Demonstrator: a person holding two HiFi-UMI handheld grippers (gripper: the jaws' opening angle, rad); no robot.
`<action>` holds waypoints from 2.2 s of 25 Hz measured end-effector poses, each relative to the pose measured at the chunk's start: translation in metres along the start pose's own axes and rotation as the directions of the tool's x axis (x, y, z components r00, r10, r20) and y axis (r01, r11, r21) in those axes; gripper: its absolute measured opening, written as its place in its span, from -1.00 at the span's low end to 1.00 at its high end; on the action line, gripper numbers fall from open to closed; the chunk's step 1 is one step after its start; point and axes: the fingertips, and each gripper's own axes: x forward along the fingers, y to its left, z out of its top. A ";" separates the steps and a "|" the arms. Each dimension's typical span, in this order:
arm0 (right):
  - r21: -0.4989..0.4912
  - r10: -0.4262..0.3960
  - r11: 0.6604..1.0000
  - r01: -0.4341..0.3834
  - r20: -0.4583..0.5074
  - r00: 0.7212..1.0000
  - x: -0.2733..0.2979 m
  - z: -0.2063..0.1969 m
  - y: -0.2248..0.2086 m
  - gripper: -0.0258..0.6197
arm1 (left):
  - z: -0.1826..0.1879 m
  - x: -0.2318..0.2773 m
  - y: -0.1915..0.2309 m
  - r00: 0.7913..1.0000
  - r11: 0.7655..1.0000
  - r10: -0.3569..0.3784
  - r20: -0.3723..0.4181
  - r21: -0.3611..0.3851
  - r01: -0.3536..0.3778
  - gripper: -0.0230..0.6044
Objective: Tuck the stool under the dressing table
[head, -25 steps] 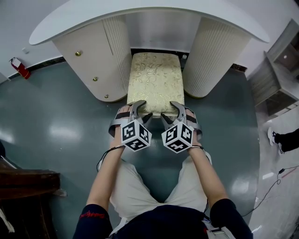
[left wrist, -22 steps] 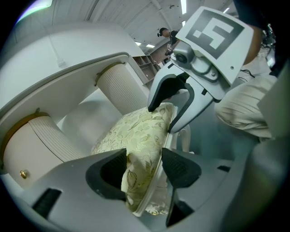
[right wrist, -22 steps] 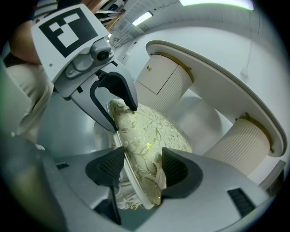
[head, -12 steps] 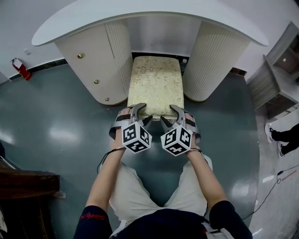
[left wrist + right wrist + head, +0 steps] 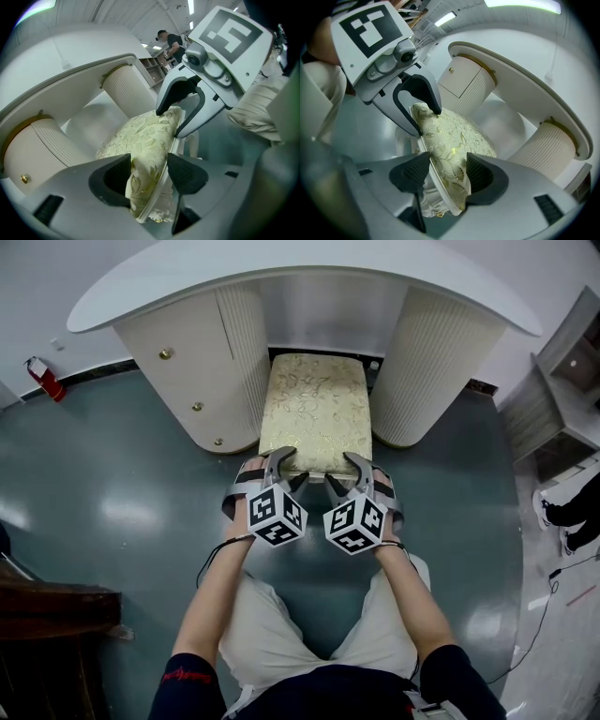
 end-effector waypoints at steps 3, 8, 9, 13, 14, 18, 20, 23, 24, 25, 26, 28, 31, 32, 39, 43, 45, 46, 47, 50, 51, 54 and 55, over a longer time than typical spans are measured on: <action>0.006 -0.006 1.000 0.006 0.000 1.000 0.004 -0.001 -0.004 -0.12 | 0.001 0.004 0.003 1.000 1.000 0.008 0.002 0.000 -0.008 -0.10; 0.009 -0.030 1.000 0.030 -0.005 1.000 0.014 -0.004 -0.016 -0.15 | 0.005 0.016 0.011 1.000 1.000 0.026 0.018 -0.008 -0.026 -0.11; 0.010 -0.034 0.999 0.034 -0.008 0.999 0.015 -0.005 -0.017 -0.15 | 0.006 0.018 0.011 0.999 1.000 0.028 0.023 -0.009 -0.028 -0.11; 0.011 -0.034 0.999 0.034 -0.024 0.999 0.017 -0.010 -0.023 -0.16 | 0.011 0.024 0.012 0.999 1.000 0.019 0.035 -0.020 -0.018 -0.11; 0.009 -0.037 0.999 0.037 -0.024 0.999 0.017 -0.011 -0.025 -0.16 | 0.012 0.025 0.012 0.999 1.000 0.018 0.033 -0.020 -0.017 -0.11; 0.009 -0.048 0.999 0.048 -0.020 0.999 0.017 -0.011 -0.026 -0.19 | 0.013 0.026 0.013 0.999 1.000 0.017 0.029 -0.021 -0.016 -0.11; 0.013 -0.043 0.999 0.044 -0.017 0.999 0.018 -0.011 -0.026 -0.20 | 0.013 0.026 0.013 0.999 1.000 0.019 0.029 -0.024 -0.018 -0.11; 0.015 -0.039 0.999 0.039 -0.009 0.999 0.018 -0.010 -0.026 -0.20 | 0.013 0.026 0.014 1.000 0.999 0.020 0.024 -0.033 -0.019 -0.11; 0.016 -0.040 0.999 0.040 -0.008 0.999 0.018 -0.010 -0.026 -0.20 | 0.013 0.026 0.014 1.000 0.999 0.019 0.022 -0.034 -0.019 -0.11; 0.017 -0.043 0.999 0.043 -0.009 0.999 0.018 -0.010 -0.027 -0.20 | 0.013 0.027 0.014 1.000 0.999 0.019 0.021 -0.035 -0.018 -0.11; 0.018 -0.046 0.999 0.047 -0.011 0.999 0.018 -0.010 -0.027 -0.20 | 0.014 0.027 0.014 1.000 0.999 0.019 0.020 -0.034 -0.019 -0.11; 0.018 -0.052 0.998 0.052 -0.009 0.999 0.018 -0.010 -0.027 -0.21 | 0.013 0.027 0.014 1.000 0.999 0.020 0.020 -0.035 -0.019 -0.11; 0.018 -0.052 0.998 0.052 -0.006 0.999 0.018 -0.010 -0.027 -0.21 | 0.014 0.027 0.015 1.000 0.999 0.019 0.023 -0.036 -0.019 -0.11; 0.018 -0.053 0.998 0.053 -0.005 0.999 0.018 -0.010 -0.027 -0.21 | 0.014 0.027 0.015 1.000 0.999 0.020 0.024 -0.035 -0.019 -0.11; 0.017 -0.047 0.999 0.047 0.001 0.999 0.019 -0.008 -0.025 -0.27 | 0.013 0.027 0.017 1.000 0.999 0.019 0.022 -0.039 -0.018 -0.10; 0.007 -0.063 0.998 0.062 0.019 0.998 0.025 -0.004 -0.023 -0.28 | 0.007 0.028 0.022 0.999 0.998 0.051 -0.006 -0.023 -0.051 -0.11; 0.003 -0.068 0.998 0.068 0.022 0.997 0.029 0.001 -0.024 -0.28 | 0.004 0.029 0.027 0.998 0.997 0.070 -0.008 -0.014 -0.070 -0.15; 0.001 -0.068 0.998 0.068 0.022 0.997 0.032 0.004 -0.025 -0.28 | 0.003 0.030 0.030 0.997 0.997 0.075 -0.008 -0.017 -0.075 -0.18; -0.003 -0.066 0.998 0.066 0.023 0.998 0.036 0.007 -0.026 -0.28 | 0.001 0.031 0.033 0.997 0.997 0.079 -0.008 -0.024 -0.079 -0.18; 0.002 -0.057 0.998 0.057 0.025 0.998 0.043 0.010 -0.028 -0.28 | -0.003 0.035 0.040 0.997 0.996 0.081 -0.012 -0.030 -0.081 -0.18; 0.003 -0.058 0.998 0.057 0.025 0.998 0.045 0.010 -0.029 -0.28 | -0.003 0.037 0.041 0.997 0.996 0.081 -0.012 -0.031 -0.081 -0.18; 0.002 -0.062 0.998 0.062 0.023 0.998 0.050 0.011 -0.030 -0.28 | -0.005 0.041 0.045 0.997 0.996 0.080 -0.014 -0.033 -0.080 -0.18; 0.002 -0.062 0.998 0.062 0.022 0.998 0.051 0.011 -0.031 -0.28 | -0.005 0.042 0.046 0.997 0.996 0.080 -0.014 -0.032 -0.080 -0.18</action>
